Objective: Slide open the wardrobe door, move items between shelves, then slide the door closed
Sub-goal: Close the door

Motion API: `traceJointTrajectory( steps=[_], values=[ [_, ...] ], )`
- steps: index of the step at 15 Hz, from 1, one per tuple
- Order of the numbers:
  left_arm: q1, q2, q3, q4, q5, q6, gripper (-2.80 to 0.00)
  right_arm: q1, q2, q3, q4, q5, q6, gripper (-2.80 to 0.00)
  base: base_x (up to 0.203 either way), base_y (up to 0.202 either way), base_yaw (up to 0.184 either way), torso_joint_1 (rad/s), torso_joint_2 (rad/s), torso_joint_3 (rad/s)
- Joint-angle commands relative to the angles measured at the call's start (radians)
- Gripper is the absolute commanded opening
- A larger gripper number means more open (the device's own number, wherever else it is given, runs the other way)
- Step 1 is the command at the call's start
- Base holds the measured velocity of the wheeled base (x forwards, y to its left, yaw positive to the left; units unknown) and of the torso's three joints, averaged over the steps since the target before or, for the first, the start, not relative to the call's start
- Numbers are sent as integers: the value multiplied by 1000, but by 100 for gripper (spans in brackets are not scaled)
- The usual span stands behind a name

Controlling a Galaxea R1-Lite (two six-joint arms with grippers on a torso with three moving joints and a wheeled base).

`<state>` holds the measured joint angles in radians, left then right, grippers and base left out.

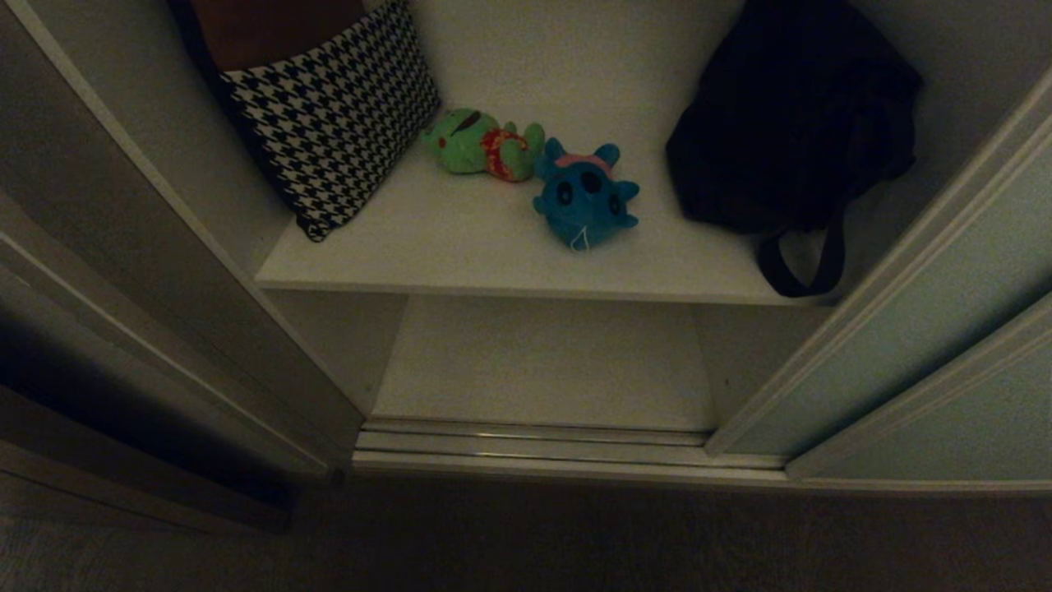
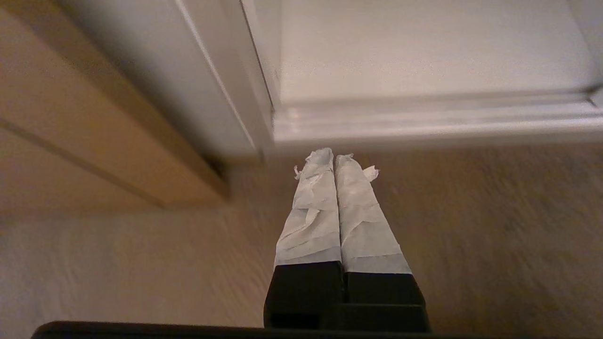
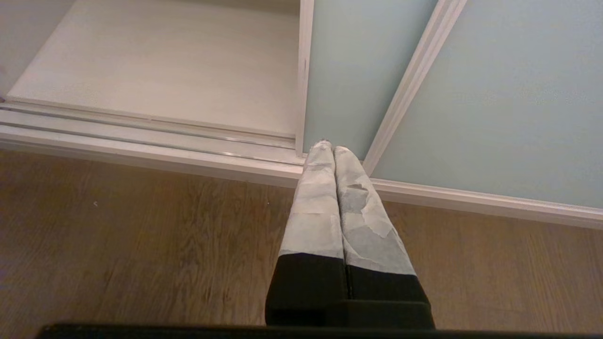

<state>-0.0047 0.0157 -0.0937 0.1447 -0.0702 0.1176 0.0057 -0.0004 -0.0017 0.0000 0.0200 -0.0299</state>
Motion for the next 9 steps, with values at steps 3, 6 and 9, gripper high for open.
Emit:
traceJointTrajectory(
  steps=[3,6,9],
  values=[
    [1,-14,63,-70,11,-20,-280,0,-4,0,0,1,-1,-280,0,0,0,0,0,0],
    [2,-14,72,-98,22,-44,-280,0,-3,0,0,0,-1,-280,0,0,0,0,0,0],
    [0,-15,92,-148,27,-46,-280,0,-3,0,0,1,-1,-280,0,0,0,0,0,0]
  ],
)
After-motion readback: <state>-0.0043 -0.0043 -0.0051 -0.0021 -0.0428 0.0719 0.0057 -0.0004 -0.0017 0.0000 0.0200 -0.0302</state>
